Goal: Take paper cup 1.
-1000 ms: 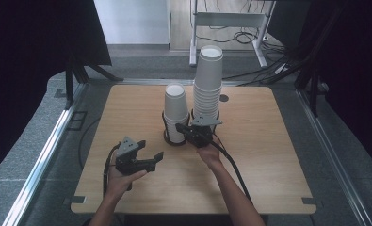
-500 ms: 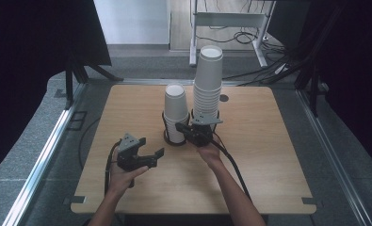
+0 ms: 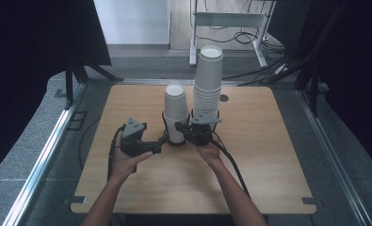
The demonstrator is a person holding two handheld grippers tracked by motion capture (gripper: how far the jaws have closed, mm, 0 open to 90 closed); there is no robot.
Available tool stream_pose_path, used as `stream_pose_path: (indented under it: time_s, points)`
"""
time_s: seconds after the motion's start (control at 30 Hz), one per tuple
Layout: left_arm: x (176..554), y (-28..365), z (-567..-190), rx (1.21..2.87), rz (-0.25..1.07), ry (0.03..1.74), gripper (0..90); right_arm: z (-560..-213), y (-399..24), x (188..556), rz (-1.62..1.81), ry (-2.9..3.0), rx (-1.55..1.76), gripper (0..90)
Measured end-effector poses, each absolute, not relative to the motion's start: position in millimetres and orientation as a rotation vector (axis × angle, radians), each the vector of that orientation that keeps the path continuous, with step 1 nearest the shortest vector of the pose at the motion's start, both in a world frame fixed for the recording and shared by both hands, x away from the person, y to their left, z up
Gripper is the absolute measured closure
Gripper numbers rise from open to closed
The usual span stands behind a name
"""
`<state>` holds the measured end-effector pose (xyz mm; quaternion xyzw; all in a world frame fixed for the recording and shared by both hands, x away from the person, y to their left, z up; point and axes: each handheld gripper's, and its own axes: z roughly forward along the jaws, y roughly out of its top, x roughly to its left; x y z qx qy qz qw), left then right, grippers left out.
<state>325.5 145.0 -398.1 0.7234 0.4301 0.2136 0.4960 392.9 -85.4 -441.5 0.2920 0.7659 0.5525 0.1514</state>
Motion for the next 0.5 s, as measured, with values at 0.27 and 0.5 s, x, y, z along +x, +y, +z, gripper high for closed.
stream_pose_path:
  time_s: [0.27, 0.5]
  points:
    - [350, 132, -384, 1.738, 0.549, 1.043, 8.9, -442, -85, 394, 1.593, 2.205, 0.836, 88.4]
    - [370, 121, -371, 1.688, 0.548, 1.019, 8.6, -442, -85, 394, 1.598, 2.208, 0.829, 88.2]
